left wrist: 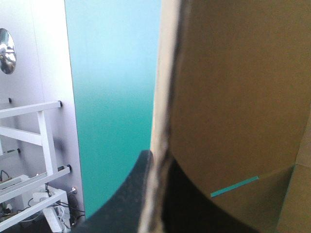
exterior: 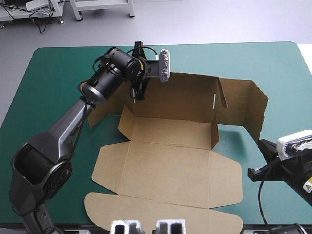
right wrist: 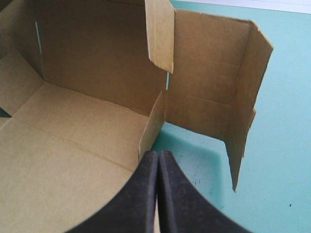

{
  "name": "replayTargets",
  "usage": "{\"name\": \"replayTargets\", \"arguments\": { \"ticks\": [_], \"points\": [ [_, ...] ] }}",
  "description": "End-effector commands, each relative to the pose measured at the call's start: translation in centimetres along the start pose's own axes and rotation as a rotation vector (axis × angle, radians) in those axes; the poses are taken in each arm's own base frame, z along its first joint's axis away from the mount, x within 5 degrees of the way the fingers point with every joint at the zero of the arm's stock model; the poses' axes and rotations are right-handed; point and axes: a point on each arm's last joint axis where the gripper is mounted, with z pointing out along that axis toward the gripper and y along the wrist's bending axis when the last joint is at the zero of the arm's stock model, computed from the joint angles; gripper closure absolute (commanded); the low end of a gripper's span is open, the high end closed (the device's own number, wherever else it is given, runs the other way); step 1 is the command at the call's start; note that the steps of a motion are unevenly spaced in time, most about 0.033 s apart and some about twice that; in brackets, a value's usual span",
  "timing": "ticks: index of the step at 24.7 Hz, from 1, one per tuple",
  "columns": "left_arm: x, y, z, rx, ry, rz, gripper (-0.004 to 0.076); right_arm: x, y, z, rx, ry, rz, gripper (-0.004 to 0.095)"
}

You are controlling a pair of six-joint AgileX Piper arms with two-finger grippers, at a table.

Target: Fold the box

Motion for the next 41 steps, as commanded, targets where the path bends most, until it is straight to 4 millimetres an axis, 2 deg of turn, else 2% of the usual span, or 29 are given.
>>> {"name": "replayTargets", "arguments": {
  "ticks": [1, 7, 12, 13, 14, 15, 16, 17, 18, 20, 22, 25, 28, 30, 41],
  "points": [
    [-1.6, 1.2, -3.7, -0.162, -0.065, -0.029, 0.0734, -3.5, -0.2, 0.0, 0.015, -0.116, 0.025, 0.0922],
    [-3.4, -0.1, -3.3, -0.182, -0.068, -0.049, 0.0734, -8.9, -0.3, 0.2, 0.023, -0.154, 0.049, 0.0923],
    [-4.5, -2.3, -1.9, -0.180, -0.014, -0.022, 0.0734, -12.8, -0.6, 1.8, 0.038, -0.083, 0.042, 0.0923],
    [-4.9, -3.0, -1.5, -0.204, 0.010, -0.008, 0.0734, -14.1, -0.7, 3.0, 0.038, -0.050, 0.042, 0.0923],
    [-5.1, -3.2, -1.4, -0.210, 0.016, -0.022, 0.0734, -14.6, -0.8, 3.5, 0.039, -0.036, 0.042, 0.0923],
    [-5.6, -3.9, -1.2, -0.219, 0.024, -0.034, 0.0734, -15.7, -0.9, 4.9, 0.038, -0.004, 0.053, 0.0923],
    [-5.8, -4.3, -1.1, -0.219, 0.027, -0.031, 0.0734, -16.1, -1.0, 5.6, 0.038, 0.010, 0.063, 0.0923],
    [-6.2, -4.9, -1.2, -0.229, 0.028, -0.035, 0.0734, -16.9, -1.1, 7.2, 0.040, 0.039, 0.065, 0.0923],
    [-6.4, -5.2, -1.2, -0.234, 0.031, -0.036, 0.0734, -17.3, -1.2, 7.7, 0.040, 0.043, 0.067, 0.0923],
    [-6.8, -5.7, -1.7, -0.262, 0.031, -0.044, 0.0734, -18.3, -1.8, 10.4, 0.056, 0.083, 0.087, 0.0923],
    [-6.6, -5.7, -2.3, -0.274, 0.023, -0.073, 0.0734, -18.7, -3.2, 12.1, 0.075, 0.114, 0.145, 0.0924],
    [-6.2, -5.5, -3.4, -0.287, 0.000, -0.116, 0.0734, -18.7, -6.1, 13.4, 0.032, 0.133, 0.224, 0.0928],
    [-6.4, -5.7, -4.0, -0.301, -0.029, -0.117, 0.0734, -17.4, -9.7, 15.0, 0.009, 0.214, 0.304, 0.0928],
    [-6.7, -5.9, -4.1, -0.300, -0.035, -0.107, 0.0734, -16.9, -11.0, 15.6, 0.004, 0.229, 0.317, 0.0928],
    [-7.8, -6.4, -4.6, -0.310, -0.080, -0.109, 0.0734, -14.3, -13.7, 20.1, -0.041, 0.374, 0.328, 0.0928]
  ]
}}
